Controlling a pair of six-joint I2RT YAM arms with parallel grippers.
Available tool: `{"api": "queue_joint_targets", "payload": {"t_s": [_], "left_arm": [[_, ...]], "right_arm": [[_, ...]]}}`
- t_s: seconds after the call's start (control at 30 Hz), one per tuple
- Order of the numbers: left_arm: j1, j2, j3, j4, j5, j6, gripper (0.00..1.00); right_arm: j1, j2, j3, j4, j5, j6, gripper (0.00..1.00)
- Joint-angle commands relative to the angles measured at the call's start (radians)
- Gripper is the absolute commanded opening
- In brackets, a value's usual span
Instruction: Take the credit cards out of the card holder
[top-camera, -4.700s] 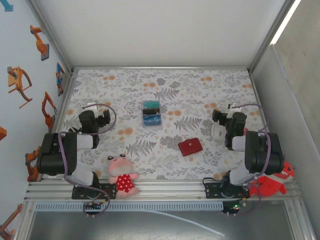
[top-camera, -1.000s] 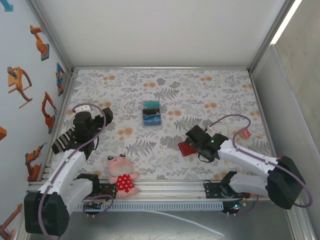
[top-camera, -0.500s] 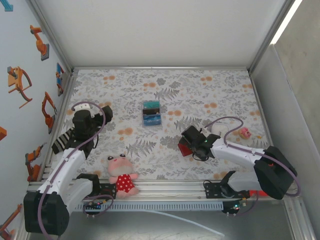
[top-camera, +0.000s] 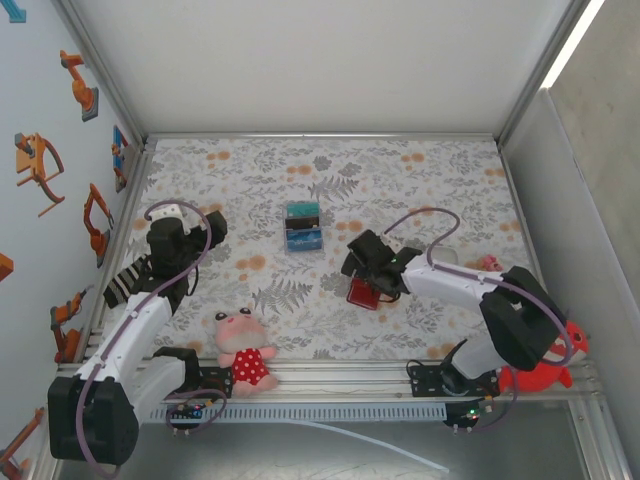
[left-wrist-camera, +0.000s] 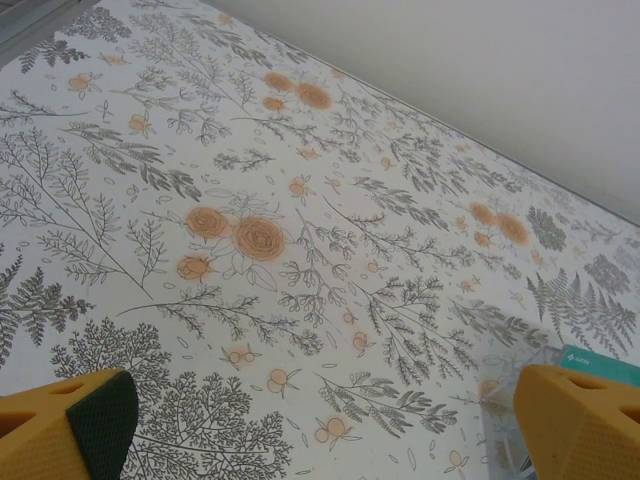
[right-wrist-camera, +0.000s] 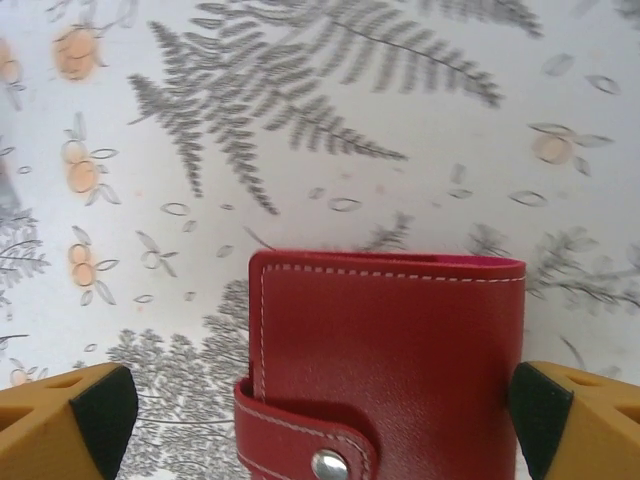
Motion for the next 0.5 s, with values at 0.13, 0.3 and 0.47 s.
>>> {"api": "queue_joint_targets", "payload": {"t_s": [0.13, 0.3, 0.47], "left_arm": [[-0.007, -0.009, 0.039, 0.005, 0.01, -0.025, 0.97], [-0.007, -0.017, 0.048, -0.006, 0.015, -0.021, 0.97], [-0.007, -0.024, 0.062, -0.008, 0.032, -0.026, 0.97]], "right_arm": [[-0.004, 0.044, 0.101, -0.129, -0.019, -0.157, 0.95], [-0.004, -0.002, 0.115, -0.241, 0.003, -0.193, 0.95], [-0.001, -0.004, 0.09, -0.221, -0.088, -0.207, 0.96]]}}
